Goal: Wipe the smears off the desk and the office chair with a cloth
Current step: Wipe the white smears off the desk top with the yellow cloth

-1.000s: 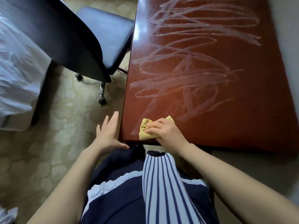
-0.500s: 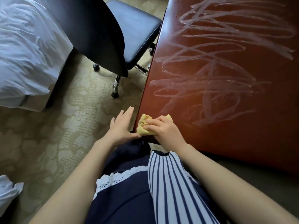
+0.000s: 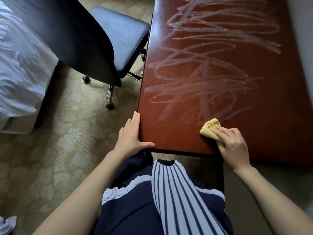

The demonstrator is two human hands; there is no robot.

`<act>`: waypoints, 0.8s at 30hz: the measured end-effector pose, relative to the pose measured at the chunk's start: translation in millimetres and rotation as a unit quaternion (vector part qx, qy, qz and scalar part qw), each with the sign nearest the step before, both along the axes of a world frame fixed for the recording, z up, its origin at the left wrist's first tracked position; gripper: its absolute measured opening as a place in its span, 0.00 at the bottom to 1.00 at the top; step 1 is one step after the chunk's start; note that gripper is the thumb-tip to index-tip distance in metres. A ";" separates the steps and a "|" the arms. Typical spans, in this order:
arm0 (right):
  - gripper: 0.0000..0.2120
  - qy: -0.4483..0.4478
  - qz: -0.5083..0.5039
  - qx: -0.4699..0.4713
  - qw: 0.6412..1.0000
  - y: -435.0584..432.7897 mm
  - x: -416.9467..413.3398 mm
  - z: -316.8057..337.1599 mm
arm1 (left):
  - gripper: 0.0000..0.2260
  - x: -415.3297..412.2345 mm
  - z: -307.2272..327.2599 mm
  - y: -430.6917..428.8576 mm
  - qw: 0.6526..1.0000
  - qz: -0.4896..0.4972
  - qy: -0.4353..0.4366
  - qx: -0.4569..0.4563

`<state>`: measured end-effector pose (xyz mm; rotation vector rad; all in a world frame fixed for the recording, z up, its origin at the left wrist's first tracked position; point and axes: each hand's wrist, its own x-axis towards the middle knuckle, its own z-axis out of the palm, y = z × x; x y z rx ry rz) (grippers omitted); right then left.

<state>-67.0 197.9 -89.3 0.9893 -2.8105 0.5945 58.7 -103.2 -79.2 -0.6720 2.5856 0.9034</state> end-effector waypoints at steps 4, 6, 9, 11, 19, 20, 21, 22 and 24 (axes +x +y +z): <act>0.20 -0.042 -0.103 -0.023 0.993 -23.8 -6.1 3.9 | 0.56 2.4 -2.5 -4.1 1.000 -0.020 -0.003 -0.015; 0.18 -0.083 -0.137 -0.037 0.986 -46.4 -10.1 5.4 | 0.56 2.8 -2.3 -5.7 0.999 -0.034 -0.011 -0.031; 0.19 -0.134 -0.159 -0.036 0.977 -83.1 -15.3 5.6 | 0.56 4.5 -1.6 -7.3 0.999 -0.038 -0.014 -0.024; 0.20 -0.148 -0.140 -0.022 0.979 -108.4 -14.0 5.8 | 0.56 4.6 -0.8 -9.4 0.999 -0.043 -0.012 -0.016; 0.19 -0.145 0.087 0.033 0.985 -163.0 19.7 5.1 | 0.57 5.9 0.0 -17.3 0.998 -0.032 -0.013 0.047; 0.18 -0.142 0.125 0.029 0.981 -162.3 24.5 5.6 | 0.57 6.2 -0.5 -18.6 0.998 -0.028 -0.009 0.061; 0.17 -0.139 0.161 0.020 0.977 -160.4 29.0 6.6 | 0.56 6.2 -1.0 -20.1 0.997 -0.024 -0.005 0.075; 0.16 -0.136 0.193 0.010 0.972 -156.6 33.1 7.9 | 0.56 6.1 -1.1 -21.9 0.996 -0.020 0.000 0.089; 0.14 -0.122 0.256 -0.005 0.959 -144.1 38.3 10.0 | 0.55 5.1 0.4 -26.0 0.993 -0.019 0.004 0.116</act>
